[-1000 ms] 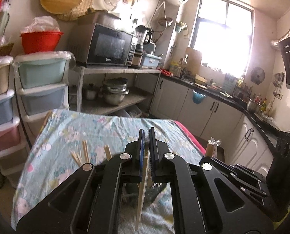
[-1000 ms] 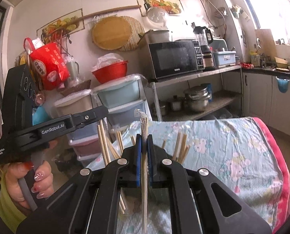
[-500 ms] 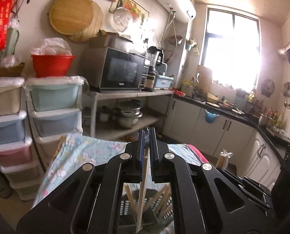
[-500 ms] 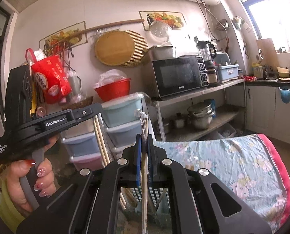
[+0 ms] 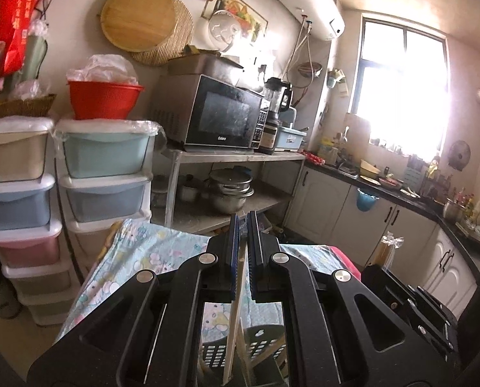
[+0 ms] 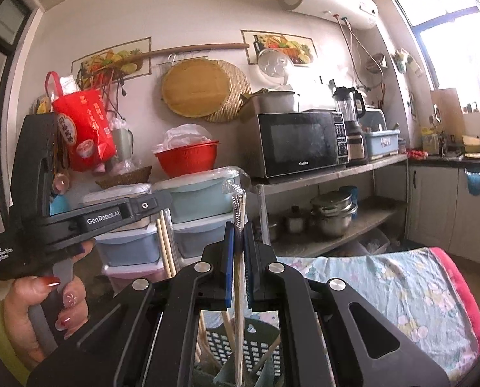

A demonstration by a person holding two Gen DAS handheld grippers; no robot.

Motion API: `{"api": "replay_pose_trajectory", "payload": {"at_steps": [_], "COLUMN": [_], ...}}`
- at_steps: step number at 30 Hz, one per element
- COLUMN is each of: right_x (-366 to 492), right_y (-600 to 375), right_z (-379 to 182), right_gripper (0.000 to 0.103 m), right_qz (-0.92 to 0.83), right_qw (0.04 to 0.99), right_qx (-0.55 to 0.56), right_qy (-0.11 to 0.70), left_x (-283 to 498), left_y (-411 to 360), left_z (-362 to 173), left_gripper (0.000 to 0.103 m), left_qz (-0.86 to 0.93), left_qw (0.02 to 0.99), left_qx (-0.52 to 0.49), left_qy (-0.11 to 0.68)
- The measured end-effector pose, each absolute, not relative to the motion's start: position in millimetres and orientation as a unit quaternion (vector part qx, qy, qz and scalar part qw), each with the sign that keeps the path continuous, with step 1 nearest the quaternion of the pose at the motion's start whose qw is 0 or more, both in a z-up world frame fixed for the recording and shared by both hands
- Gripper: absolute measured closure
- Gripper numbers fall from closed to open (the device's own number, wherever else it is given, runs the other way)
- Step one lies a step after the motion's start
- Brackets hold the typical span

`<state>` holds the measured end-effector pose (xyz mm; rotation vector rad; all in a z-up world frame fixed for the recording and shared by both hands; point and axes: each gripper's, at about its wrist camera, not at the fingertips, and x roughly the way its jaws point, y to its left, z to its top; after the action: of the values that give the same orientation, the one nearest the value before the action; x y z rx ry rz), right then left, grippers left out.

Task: Organize utensils
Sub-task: 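Carry the right tool's chopstick over the caddy while the left tool carries its own, then lower the right tool's chopstick into the caddy and open while the left tool releases its own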

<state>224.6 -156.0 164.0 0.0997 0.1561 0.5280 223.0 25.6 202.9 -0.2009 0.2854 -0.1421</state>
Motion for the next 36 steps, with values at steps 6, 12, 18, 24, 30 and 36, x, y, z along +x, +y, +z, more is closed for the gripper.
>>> {"api": "replay_pose_trajectory", "payload": {"at_steps": [6,12,18,24,30,36], "right_x": [236,244,250,251,249,245], "right_y": [-144,-137,-136,-140,-145,-154], "right_z": [148,133,120,110,102,97], "right_gripper": [0.097,0.097,0.097,0.097,0.097,0.083], "right_qz": [0.253,0.247,0.243,0.241,0.237,0.233], "right_qw": [0.964,0.965,0.965,0.964,0.962,0.959], "right_qx": [0.031,0.024,0.017,0.019,0.027,0.039], "right_qy": [0.073,0.08,0.095,0.111,0.134,0.16], "left_x": [231,238,242,242,239,229], "left_y": [26,23,22,23,23,26], "left_z": [188,172,156,144,135,130], "left_gripper": [0.1,0.1,0.1,0.1,0.1,0.079], "left_qz": [-0.065,-0.065,-0.066,-0.064,-0.066,-0.064], "left_qw": [0.982,0.98,0.978,0.975,0.973,0.97], "left_qx": [-0.1,-0.094,-0.092,-0.091,-0.093,-0.1], "left_qy": [0.15,0.161,0.178,0.191,0.203,0.212]}}
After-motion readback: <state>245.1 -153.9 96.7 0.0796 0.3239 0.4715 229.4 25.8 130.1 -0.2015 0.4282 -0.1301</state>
